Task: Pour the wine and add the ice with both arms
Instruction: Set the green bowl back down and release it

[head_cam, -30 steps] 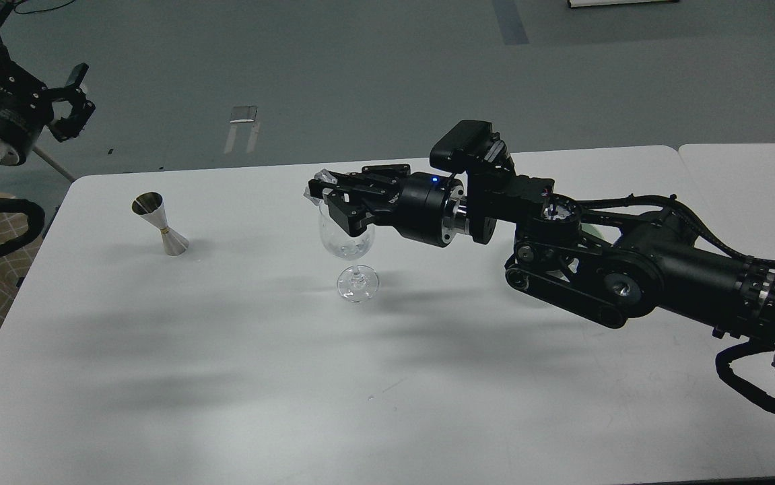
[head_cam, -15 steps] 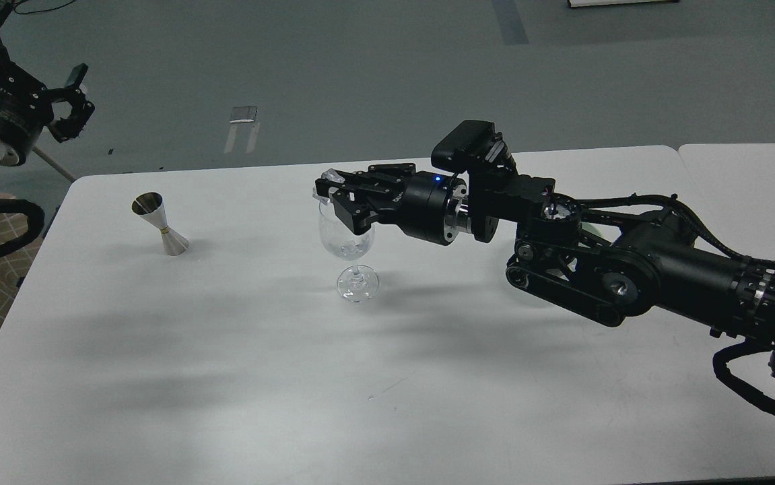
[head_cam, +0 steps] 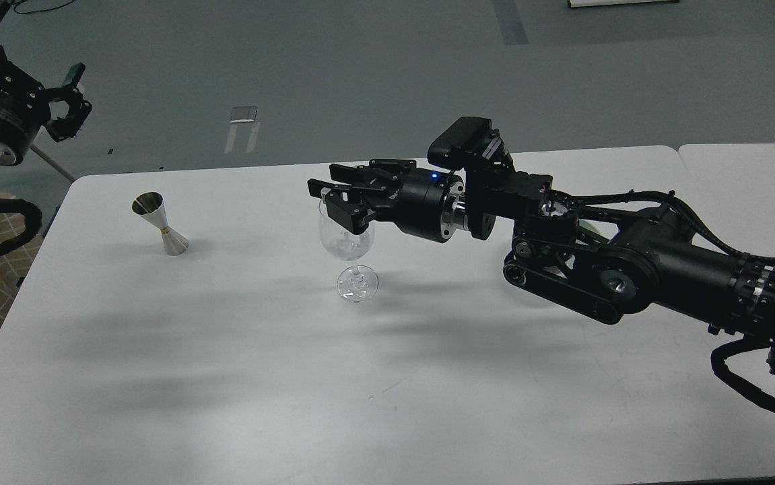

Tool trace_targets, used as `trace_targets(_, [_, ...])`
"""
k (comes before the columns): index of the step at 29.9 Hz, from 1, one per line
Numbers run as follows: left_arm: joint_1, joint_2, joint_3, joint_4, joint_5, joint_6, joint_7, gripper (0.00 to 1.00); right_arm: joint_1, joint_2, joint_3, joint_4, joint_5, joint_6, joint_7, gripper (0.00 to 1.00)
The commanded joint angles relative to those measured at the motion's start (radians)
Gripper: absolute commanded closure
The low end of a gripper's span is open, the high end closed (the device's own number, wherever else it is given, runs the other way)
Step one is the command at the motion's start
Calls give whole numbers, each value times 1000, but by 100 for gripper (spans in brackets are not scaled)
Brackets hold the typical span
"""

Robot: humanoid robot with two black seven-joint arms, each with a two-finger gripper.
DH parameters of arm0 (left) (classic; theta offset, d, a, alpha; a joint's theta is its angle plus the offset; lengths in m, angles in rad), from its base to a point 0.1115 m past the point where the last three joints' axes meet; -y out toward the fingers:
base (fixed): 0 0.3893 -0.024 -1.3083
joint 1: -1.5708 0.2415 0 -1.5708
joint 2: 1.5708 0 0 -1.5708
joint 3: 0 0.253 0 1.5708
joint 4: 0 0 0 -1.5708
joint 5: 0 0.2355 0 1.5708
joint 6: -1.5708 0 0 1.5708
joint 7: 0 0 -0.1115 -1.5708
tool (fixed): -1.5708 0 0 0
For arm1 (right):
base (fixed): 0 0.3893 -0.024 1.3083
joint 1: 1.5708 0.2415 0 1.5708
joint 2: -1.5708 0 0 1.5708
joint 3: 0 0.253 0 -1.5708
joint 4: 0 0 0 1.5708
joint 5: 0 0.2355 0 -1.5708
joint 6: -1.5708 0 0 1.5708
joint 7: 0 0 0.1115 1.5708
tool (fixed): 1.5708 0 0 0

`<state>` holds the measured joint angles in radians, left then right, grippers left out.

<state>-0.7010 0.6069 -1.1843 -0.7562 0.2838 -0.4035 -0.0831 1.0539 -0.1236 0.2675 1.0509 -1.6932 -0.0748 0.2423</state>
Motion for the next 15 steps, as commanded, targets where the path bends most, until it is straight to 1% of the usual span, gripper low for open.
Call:
trace_targets(1, [0,1,0,0,0,0,0,2,8,-10,30,8,4,-16,0,23])
trace_targets(2, [0,-1,0,0,0,2,-1,2,11,-21,76,12,7,-32,0,5])
trace_targets(3, [0,1,2,0,0,5,-3,2,5,-27,135,14,10,-40,0,2])
trace_targets(6, [0,-1,8,6,0,3,-3,2,-3,-33,225,14,12,-42,-3,0])
trace_targets(10, [5,-6,12,9,2,2,-1,2,-6,-39,343,4,17,-51,-5,0])
trace_targets(12, [5,-15,14,8,2,-8,-3,2,-35,-41,453,4,17,-56,-5,0])
trace_targets(13, [5,-15,14,8,2,-8,-3,2,-35,-41,453,4,17,-56,-5,0])
trace_targets(15, [8,-19,14,9,2,-9,-1,2,-69,-39,548,4,17,-56,-3,0])
